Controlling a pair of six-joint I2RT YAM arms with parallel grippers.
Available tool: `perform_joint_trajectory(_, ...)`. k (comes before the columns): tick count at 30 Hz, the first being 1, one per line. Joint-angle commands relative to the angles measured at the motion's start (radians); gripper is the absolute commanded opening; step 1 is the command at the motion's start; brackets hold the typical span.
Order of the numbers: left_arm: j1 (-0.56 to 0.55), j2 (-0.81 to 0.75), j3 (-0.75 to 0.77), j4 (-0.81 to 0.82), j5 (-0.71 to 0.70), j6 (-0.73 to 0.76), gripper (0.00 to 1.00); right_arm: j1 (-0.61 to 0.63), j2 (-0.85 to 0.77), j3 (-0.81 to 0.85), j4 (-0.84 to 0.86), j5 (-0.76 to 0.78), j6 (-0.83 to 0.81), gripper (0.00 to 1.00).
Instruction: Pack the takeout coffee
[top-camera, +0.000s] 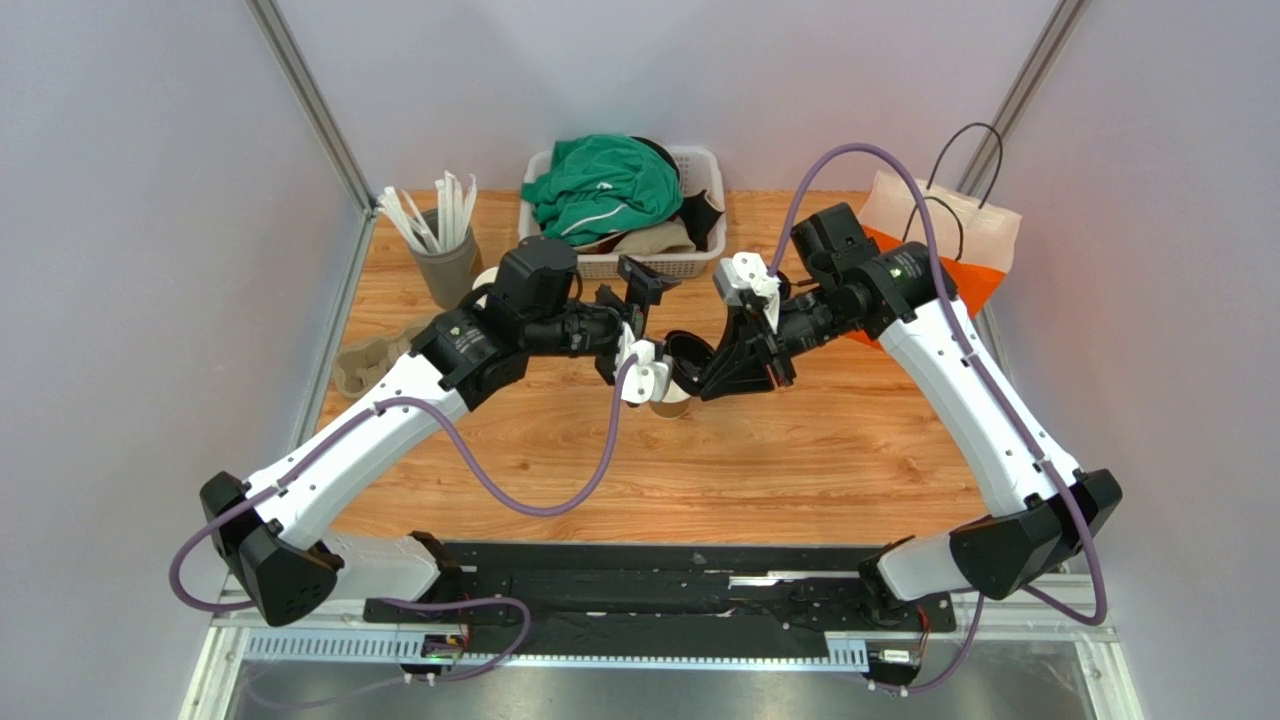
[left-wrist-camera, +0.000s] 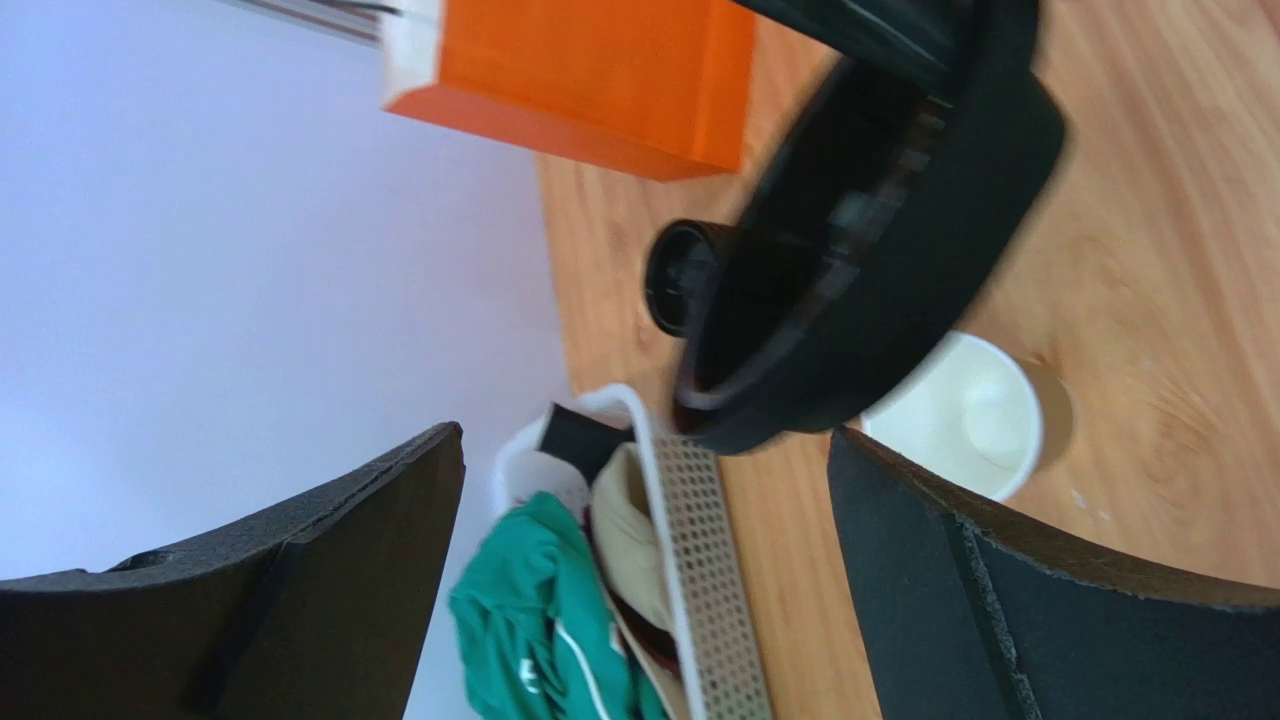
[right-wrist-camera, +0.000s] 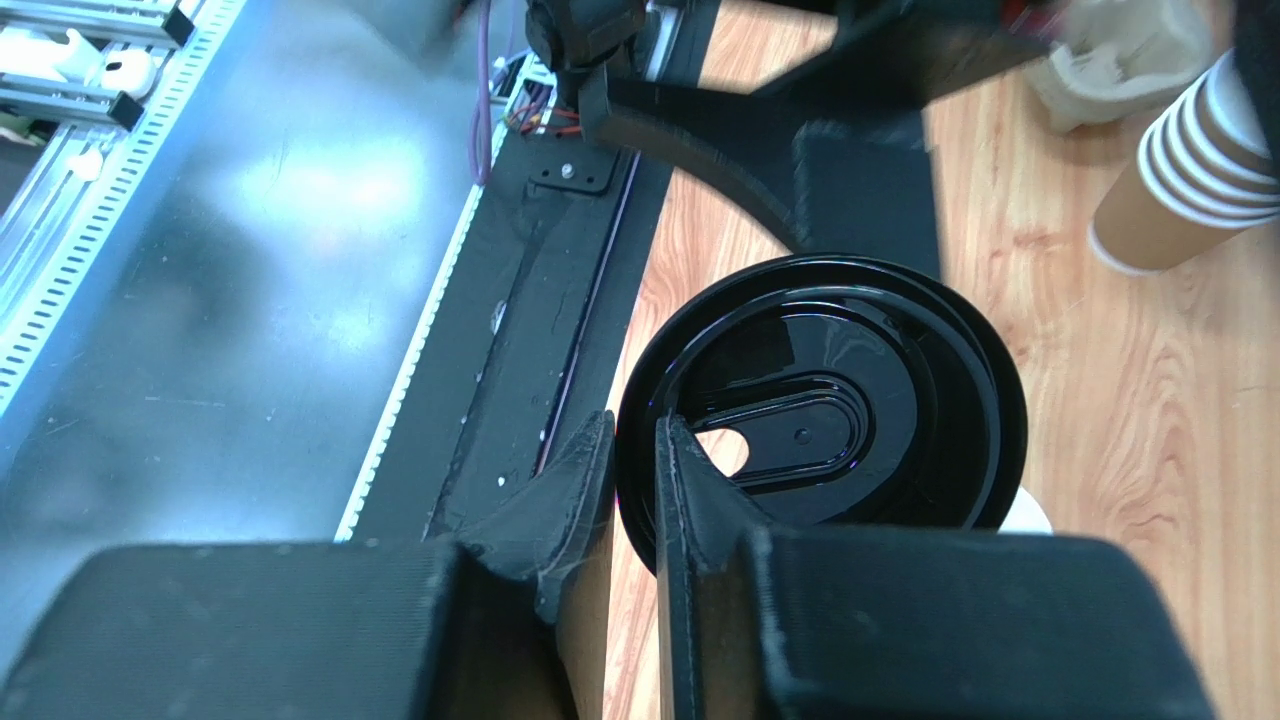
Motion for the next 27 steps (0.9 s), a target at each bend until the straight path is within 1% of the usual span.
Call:
perform_joint_trajectory(1,-0.007,-0.005,0.045,0.109,0.079,-0.045,0.99,-0.002,-0.035,-0.044,-0.195,-0.016,-0.081,0.15)
perform_joint_trajectory(3,-0.007,-0.008,0.033,0.103,0.12,-0.04,0.99,-0.002,-0.042,-0.054,-0.198,-0.014,-0.092,0.14)
perform_joint_trajectory(6,-0.018,-0.02,0.011,0.067,0.173,0.012,0.99,-0.002,-0.044,-0.044,-0.199,-0.019,-0.104,0.13)
perform_joint_trajectory(10,-0.028,-0.026,0.003,0.012,0.187,0.049,0.97,-0.002,-0.052,-0.041,-0.201,-0.031,-0.112,0.13)
perform_joint_trajectory(14,-0.028,-0.037,-0.015,-0.053,0.193,0.15,0.95,-0.002,-0.058,-0.038,-0.204,-0.04,-0.112,0.12)
perform_joint_trajectory(21,-0.05,-0.037,-0.02,-0.062,0.2,0.175,0.92,0.001,-0.053,-0.03,-0.207,-0.066,-0.116,0.13)
perform_joint_trajectory(23,-0.059,-0.034,-0.014,-0.062,0.202,0.167,0.9,0.006,-0.044,-0.031,-0.212,-0.066,-0.119,0.13)
perform_joint_trajectory(26,-0.068,-0.035,-0.017,-0.061,0.194,0.168,0.84,0.009,-0.046,-0.037,-0.219,-0.077,-0.13,0.13)
perform_joint_trajectory(27,-0.07,-0.035,-0.015,-0.059,0.19,0.168,0.78,0.01,-0.047,-0.038,-0.219,-0.08,-0.133,0.13)
